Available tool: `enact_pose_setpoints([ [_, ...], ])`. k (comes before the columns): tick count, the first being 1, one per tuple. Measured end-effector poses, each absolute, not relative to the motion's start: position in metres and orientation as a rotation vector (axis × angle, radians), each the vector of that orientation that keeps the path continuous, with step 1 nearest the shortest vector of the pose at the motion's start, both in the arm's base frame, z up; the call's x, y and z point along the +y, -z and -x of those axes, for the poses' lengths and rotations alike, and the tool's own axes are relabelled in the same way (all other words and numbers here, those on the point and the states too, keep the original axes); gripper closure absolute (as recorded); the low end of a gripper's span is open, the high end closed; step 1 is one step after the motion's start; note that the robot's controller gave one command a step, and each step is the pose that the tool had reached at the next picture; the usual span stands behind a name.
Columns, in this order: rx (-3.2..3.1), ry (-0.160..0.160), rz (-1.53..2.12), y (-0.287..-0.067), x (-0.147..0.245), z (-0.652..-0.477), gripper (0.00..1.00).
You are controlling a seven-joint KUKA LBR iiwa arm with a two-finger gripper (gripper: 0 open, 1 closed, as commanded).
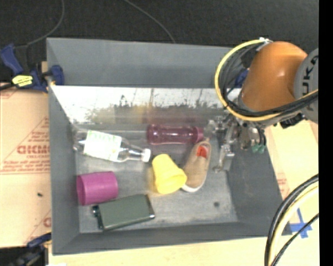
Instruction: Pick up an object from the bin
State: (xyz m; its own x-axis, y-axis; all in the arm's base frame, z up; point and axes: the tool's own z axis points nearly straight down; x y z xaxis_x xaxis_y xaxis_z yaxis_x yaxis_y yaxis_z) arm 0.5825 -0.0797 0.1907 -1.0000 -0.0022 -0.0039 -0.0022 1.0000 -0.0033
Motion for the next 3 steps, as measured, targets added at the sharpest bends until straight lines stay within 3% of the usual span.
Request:
enact_pose_setpoints([
  [1, 3.138, 0.005, 0.004, -0.191, -0.08, -0.583, 0.0],
  [2, 3.13, 0.003, -0.105, -0.105, -0.061, -0.554, 0.0],
  [3, 3.136, 0.003, -0.083, -0.125, -0.042, -0.551, 0.0],
])
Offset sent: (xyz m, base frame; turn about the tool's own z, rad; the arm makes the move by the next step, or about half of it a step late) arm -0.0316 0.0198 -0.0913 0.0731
